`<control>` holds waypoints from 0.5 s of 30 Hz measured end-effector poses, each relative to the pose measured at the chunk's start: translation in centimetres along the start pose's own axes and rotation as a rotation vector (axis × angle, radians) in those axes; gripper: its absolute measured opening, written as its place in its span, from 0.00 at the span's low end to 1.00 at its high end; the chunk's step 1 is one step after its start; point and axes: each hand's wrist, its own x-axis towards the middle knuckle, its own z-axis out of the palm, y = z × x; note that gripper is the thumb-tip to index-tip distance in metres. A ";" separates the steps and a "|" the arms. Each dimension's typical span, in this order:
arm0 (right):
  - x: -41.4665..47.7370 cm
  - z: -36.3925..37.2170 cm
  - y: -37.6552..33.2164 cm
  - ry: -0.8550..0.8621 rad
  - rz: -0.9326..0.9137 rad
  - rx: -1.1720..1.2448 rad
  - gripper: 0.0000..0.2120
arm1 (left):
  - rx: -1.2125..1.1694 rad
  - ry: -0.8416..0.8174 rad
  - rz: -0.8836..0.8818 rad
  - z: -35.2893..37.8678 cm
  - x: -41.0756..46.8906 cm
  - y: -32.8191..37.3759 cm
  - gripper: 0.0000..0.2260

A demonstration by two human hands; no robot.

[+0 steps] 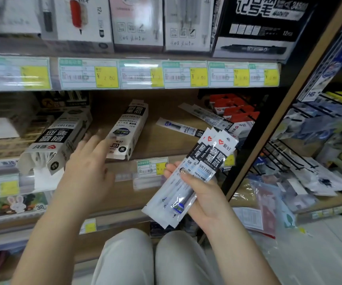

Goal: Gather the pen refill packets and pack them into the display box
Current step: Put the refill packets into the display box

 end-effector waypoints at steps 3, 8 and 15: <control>-0.4 0.0 0.0 -0.002 0.011 0.003 0.10 | 0.018 0.022 -0.004 0.8 1.3 -1.0 0.23; -0.7 -0.2 -0.1 0.026 0.001 0.026 0.09 | 0.033 0.155 0.037 1.2 2.3 -1.2 0.11; -1.1 -0.5 -0.2 0.037 -0.018 0.029 0.10 | -0.170 0.640 0.048 -1.0 2.0 1.4 0.05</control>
